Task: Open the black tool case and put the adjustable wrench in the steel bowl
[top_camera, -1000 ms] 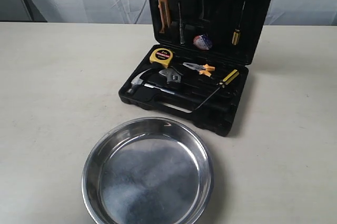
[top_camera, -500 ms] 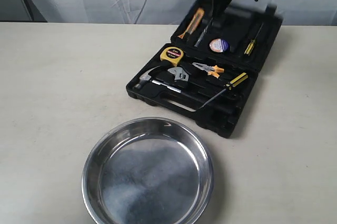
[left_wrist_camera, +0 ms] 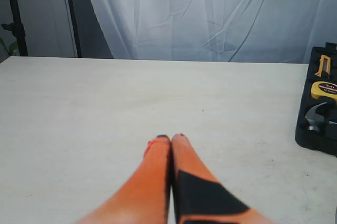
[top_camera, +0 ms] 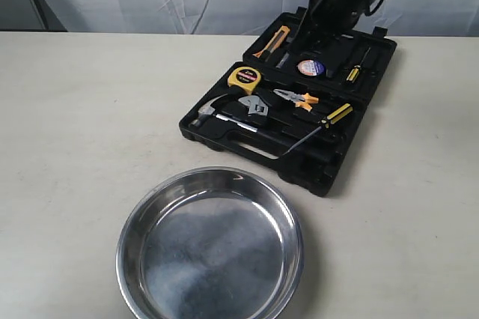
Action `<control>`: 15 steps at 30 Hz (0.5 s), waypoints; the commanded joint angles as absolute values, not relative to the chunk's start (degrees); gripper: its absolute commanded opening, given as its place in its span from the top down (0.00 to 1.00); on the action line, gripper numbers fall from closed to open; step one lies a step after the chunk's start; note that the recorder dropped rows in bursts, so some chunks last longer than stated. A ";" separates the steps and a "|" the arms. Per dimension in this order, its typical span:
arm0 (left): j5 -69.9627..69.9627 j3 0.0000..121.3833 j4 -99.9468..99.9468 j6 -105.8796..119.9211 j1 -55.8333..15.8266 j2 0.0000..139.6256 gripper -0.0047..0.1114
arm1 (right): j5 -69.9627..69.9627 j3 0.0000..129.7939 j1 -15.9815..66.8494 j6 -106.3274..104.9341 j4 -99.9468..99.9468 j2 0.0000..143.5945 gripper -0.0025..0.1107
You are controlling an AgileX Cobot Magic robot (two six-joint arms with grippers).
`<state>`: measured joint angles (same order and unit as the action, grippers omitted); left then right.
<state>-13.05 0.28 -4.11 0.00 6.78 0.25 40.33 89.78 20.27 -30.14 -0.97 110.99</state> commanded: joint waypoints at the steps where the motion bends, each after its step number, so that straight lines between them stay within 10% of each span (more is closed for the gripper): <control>1: -12.41 0.00 -3.70 0.00 6.84 0.00 0.96 | 45.09 89.99 20.05 -31.50 -5.24 112.36 0.98; 15: -12.41 0.00 -3.70 0.00 6.84 0.00 0.96 | 56.27 94.88 20.05 -14.17 7.81 121.23 0.98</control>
